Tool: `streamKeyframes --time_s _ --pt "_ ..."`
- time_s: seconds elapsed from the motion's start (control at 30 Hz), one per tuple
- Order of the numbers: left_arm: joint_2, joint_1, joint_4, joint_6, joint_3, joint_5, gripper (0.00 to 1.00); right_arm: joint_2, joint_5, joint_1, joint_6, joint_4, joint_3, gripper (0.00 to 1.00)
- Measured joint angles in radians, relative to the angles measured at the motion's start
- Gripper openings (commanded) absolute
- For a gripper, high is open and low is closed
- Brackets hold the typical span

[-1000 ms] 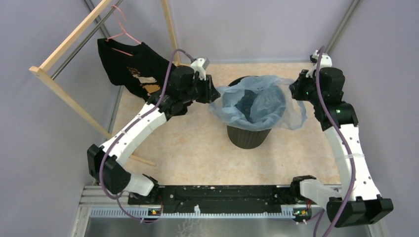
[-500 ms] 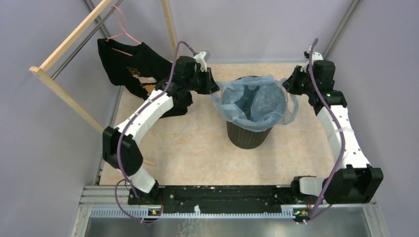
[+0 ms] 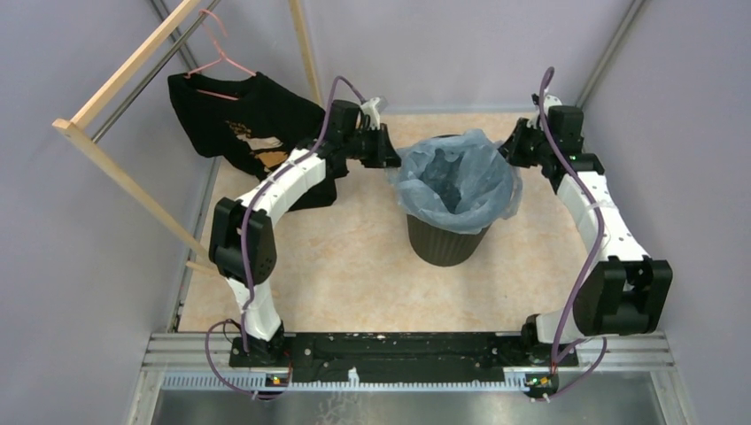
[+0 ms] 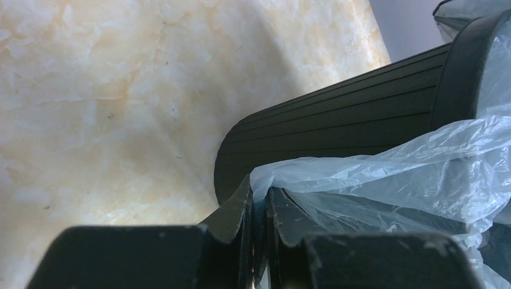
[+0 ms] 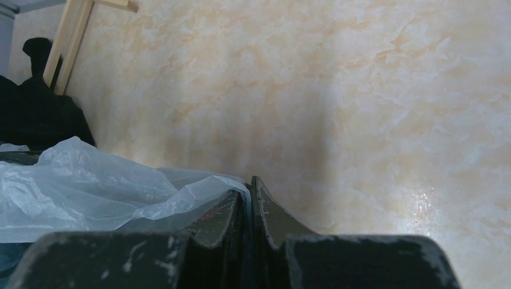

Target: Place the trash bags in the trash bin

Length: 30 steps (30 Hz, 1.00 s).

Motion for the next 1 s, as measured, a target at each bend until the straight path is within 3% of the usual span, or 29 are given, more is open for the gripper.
streamKeyframes --time_s 0.27,0.43,0.63,1.0 --pt "0.005 0.0 0.068 -0.028 -0.058 0.031 0.12 0.013 -0.038 -0.005 0.024 0.108 -0.109 0.08" --pt "0.005 0.0 0.083 -0.045 -0.127 0.031 0.11 0.03 -0.068 -0.005 0.025 0.103 -0.156 0.14" --pt "0.001 -0.005 0.09 -0.049 -0.172 0.031 0.08 0.021 -0.074 -0.005 0.026 0.1 -0.154 0.15" --pt "-0.1 -0.032 0.092 -0.044 -0.351 -0.027 0.08 -0.023 -0.073 -0.005 0.063 0.159 -0.253 0.21"
